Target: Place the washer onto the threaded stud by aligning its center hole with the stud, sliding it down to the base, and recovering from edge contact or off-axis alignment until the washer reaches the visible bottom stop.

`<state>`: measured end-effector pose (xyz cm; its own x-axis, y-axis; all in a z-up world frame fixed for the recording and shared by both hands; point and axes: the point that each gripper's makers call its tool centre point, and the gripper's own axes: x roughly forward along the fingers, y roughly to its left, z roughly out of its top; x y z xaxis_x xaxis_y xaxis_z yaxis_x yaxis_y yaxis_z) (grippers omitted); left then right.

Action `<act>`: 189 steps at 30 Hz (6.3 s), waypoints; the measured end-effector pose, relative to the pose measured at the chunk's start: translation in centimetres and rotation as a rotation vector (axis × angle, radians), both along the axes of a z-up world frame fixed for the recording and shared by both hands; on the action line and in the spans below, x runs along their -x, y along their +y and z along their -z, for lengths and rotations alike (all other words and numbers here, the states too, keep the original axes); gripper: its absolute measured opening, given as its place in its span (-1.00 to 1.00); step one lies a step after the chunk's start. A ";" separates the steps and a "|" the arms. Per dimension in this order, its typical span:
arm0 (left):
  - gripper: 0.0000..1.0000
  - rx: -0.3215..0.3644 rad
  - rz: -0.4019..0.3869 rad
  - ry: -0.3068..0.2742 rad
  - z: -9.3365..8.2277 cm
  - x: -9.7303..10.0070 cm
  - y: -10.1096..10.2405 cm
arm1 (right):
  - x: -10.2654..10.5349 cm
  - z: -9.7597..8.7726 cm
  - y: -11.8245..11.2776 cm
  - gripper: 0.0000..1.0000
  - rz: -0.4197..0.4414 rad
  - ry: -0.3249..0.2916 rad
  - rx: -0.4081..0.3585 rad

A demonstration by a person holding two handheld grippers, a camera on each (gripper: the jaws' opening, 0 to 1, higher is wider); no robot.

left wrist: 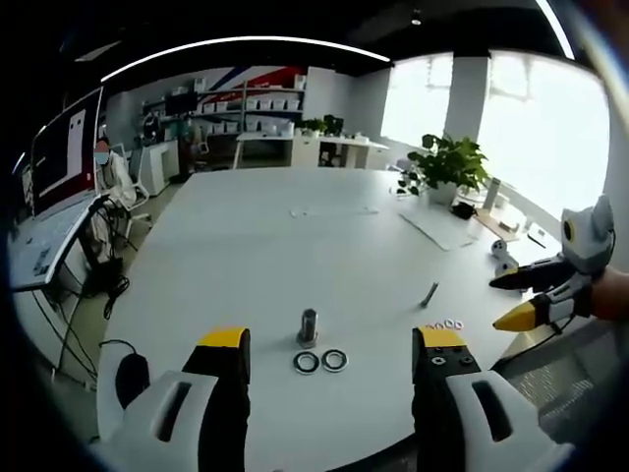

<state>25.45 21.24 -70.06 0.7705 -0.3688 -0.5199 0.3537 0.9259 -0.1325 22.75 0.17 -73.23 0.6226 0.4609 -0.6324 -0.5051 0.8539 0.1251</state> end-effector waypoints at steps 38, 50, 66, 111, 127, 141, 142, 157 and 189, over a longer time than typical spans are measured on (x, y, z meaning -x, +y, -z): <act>0.31 -0.052 0.016 0.032 1.2 0.4 0.1 | -0.4 -0.9 -0.4 0.26 0.048 -0.019 -0.046; 0.29 -0.080 0.020 0.059 1.8 0.7 0.3 | -0.4 -0.7 -0.5 0.25 0.050 -0.006 -0.043; 0.28 -0.108 0.027 0.083 2.5 0.9 0.4 | -0.4 -0.6 -0.6 0.25 0.051 -0.003 -0.044; -0.02 -0.248 0.229 0.383 10.9 -3.0 -0.2 | 0.0 -0.3 -0.6 0.23 0.041 0.026 -0.045; -0.23 -0.305 0.271 0.520 14.2 -4.8 -0.4 | 0.3 -0.3 -0.2 0.21 0.011 0.022 -0.038; -0.43 -0.410 0.366 0.549 15.8 -5.0 -0.8 | 0.4 -0.3 -0.2 0.20 0.006 0.022 -0.032; -0.43 -0.429 0.382 0.552 16.1 -5.0 -0.7 | 0.4 -0.3 -0.2 0.20 0.007 0.023 -0.033; -0.59 -0.498 0.467 0.491 16.4 -5.0 -0.9 | 0.4 -0.2 -0.4 0.19 0.006 0.026 -0.018; -0.52 -0.542 0.396 0.668 16.7 -2.6 0.8 | 0.6 0.1 -0.1 0.19 -0.011 0.040 -0.023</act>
<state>28.01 22.05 -86.72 0.1223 -0.1191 -0.9853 0.6619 0.7495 -0.0084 22.11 0.10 -73.32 0.5920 0.4826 -0.6455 -0.5090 0.8448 0.1648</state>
